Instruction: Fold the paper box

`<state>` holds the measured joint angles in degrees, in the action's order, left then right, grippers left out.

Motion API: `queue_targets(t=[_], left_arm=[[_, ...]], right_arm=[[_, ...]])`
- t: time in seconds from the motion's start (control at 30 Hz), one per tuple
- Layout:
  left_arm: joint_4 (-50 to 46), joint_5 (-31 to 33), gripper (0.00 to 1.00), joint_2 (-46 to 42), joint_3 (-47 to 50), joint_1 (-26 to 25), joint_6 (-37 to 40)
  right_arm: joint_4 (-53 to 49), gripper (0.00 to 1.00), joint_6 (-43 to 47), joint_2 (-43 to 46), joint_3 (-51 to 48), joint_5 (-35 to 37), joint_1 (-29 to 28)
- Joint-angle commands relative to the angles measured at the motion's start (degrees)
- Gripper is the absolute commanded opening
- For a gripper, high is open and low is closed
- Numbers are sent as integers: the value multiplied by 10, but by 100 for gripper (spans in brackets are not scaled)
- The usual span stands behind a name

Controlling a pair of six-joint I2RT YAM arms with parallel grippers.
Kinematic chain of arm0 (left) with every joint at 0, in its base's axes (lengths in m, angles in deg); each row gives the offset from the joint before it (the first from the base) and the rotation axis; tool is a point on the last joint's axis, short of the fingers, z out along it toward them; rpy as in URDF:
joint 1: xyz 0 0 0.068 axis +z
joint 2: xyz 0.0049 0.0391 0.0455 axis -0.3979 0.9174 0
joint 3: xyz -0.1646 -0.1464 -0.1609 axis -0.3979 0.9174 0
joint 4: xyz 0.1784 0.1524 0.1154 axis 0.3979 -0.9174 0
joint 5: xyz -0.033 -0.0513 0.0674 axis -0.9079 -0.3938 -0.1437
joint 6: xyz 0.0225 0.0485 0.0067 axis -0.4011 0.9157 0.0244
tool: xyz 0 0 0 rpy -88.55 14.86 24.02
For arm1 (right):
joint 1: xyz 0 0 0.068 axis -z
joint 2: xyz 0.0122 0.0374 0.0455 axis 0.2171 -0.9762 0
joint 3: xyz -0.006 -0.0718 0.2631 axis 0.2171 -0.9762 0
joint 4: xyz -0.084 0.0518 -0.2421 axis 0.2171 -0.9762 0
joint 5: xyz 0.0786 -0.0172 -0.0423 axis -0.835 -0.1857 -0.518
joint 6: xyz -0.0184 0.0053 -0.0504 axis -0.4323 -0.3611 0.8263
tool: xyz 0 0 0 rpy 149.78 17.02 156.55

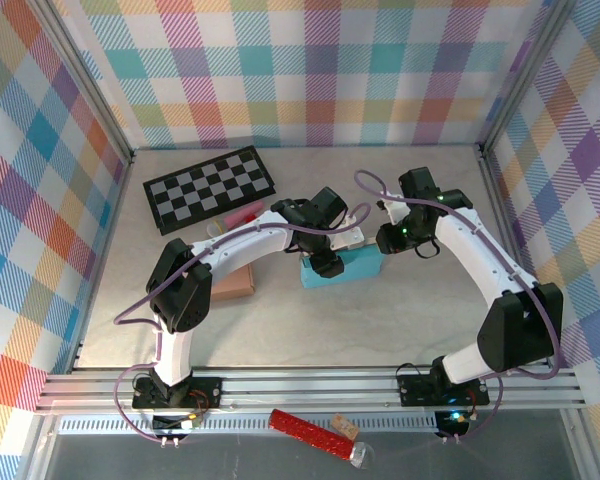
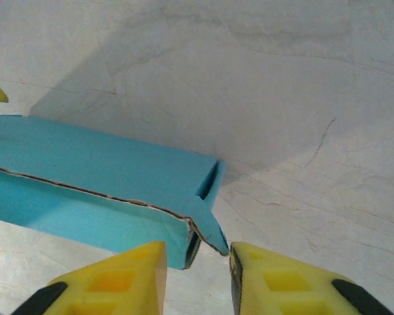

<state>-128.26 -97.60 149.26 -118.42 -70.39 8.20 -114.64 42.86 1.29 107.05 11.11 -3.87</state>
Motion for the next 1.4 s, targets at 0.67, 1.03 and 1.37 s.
queue_targets(t=[0.67,1.03,1.37], left_arm=[[-22,-14,60,-9,-1,5,6],[-24,-15,60,-7,-5,5,6],[-23,-15,57,-4,-8,5,4]], right_arm=[[17,20,13,-15,27,-38,3],[14,10,10,-12,28,-21,3],[13,1,5,3,20,-8,3]])
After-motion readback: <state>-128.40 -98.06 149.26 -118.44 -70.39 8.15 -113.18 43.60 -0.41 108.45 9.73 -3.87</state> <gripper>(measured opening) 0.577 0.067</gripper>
